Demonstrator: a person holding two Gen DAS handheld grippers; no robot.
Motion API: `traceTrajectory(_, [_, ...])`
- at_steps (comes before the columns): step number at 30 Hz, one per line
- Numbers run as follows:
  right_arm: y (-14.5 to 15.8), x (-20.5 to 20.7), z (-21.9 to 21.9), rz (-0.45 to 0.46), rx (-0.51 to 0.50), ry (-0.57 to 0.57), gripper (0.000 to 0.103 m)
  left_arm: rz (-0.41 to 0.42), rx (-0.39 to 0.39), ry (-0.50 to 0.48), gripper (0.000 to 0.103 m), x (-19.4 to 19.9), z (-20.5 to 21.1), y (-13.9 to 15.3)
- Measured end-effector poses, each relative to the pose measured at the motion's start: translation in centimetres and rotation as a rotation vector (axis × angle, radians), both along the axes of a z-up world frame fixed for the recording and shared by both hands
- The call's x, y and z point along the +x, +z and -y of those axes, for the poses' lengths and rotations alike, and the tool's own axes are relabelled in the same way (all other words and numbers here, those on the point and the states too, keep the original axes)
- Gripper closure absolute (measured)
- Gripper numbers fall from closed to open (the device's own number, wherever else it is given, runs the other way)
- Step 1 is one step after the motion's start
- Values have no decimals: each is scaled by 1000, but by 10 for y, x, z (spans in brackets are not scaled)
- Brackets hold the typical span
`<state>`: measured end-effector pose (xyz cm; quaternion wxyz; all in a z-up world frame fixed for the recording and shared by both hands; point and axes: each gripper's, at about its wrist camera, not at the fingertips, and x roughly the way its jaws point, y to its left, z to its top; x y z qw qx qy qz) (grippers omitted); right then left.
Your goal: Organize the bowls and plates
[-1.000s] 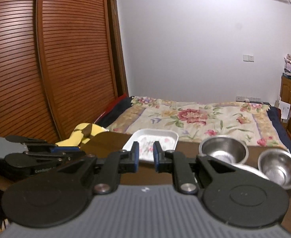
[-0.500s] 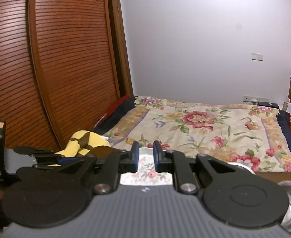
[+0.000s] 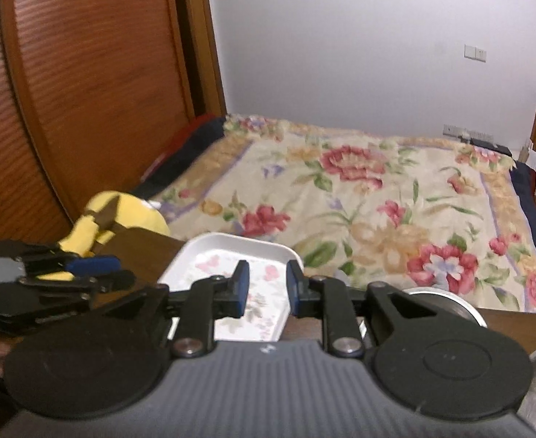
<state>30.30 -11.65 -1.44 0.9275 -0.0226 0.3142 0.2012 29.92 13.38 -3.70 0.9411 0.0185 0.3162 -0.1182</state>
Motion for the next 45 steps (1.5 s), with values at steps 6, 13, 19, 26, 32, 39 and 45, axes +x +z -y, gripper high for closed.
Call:
traceTrajectory(6, [-17, 27, -8, -79, -47, 5, 69, -21, -12, -9, 72, 16, 3, -7])
traceTrajectory(13, [-40, 45, -15, -146, -115, 23, 64, -42, -16, -11, 72, 24, 7, -16])
traceTrajectory(19, [-48, 51, -18, -178, -141, 43, 64, -54, -13, -3, 72, 28, 10, -23])
traceTrajectory(26, [-51, 54, -20, -199, -144, 65, 64, -60, -7, -3, 72, 32, 11, -26])
traceTrajectory(32, [-52, 54, -23, -201, -156, 81, 65, -68, 0, 0, 72, 33, 12, -31])
traceTrajectory(39, [-56, 55, -24, -214, -159, 83, 71, -75, 4, 4, 72, 34, 14, -33])
traceTrajectory(45, [-57, 57, -24, -226, -159, 88, 78, -85, 6, 5, 77, 35, 14, -37])
